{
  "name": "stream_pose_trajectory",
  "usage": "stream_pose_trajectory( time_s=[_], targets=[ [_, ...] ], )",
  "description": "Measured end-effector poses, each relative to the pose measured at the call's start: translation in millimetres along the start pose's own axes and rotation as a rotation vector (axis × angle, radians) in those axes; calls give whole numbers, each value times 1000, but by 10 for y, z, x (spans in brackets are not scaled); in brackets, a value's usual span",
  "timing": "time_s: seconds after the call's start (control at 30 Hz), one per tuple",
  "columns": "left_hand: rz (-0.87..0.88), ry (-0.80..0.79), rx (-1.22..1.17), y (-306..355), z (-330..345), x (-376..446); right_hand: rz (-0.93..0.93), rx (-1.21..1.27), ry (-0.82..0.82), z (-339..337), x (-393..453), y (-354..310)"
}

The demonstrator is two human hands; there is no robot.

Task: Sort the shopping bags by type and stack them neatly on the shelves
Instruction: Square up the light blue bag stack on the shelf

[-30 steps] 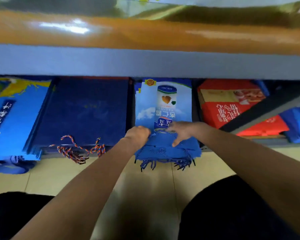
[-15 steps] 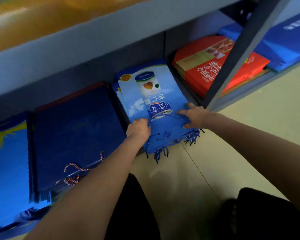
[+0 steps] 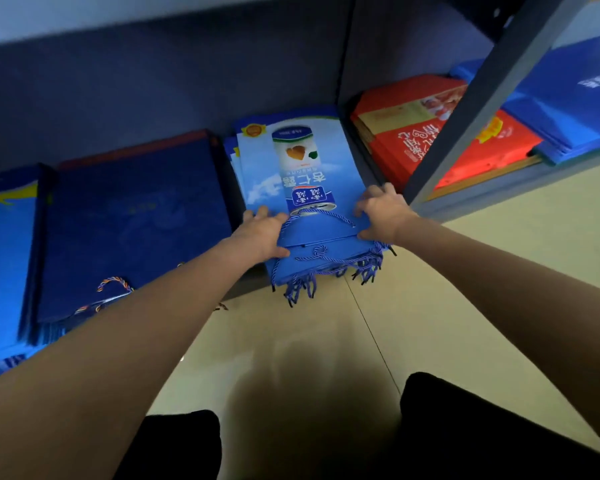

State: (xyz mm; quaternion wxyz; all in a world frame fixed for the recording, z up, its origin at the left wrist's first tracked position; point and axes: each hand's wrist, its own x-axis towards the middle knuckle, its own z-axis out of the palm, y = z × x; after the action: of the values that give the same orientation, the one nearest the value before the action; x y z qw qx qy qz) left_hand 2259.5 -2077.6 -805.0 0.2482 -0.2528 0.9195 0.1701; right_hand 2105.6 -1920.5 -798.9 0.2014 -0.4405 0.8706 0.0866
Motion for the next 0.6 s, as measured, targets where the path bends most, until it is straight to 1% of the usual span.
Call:
stream_pose_trajectory(
  time_s=[0.1,0.17,0.27,0.33,0.4,0.47,0.5,0.6],
  targets=[
    [-42,83,8,-30,46,-81,-31,32,5,-6,52,-72],
    [-63,97,36,5,53,-173,-18,104,-18,-28,47,-92],
    [11,69,83,86,-13,-237,-84,133,-35,-85,38,-97],
    [26,83,47,84,-29,-208,-141,199,-55,-108,64,-97],
    [26,173,-28,47,6,-112,-131,360,-57,-147,92,-95],
    [24,272,-145,-6,79,10,-66,567,-35,-191,162,-71],
    [27,302,-211,-41,112,61,-38,625,-36,-208,199,-51],
    [99,340,-460,-169,101,176,0,658,-31,-203,262,-3]
  ],
)
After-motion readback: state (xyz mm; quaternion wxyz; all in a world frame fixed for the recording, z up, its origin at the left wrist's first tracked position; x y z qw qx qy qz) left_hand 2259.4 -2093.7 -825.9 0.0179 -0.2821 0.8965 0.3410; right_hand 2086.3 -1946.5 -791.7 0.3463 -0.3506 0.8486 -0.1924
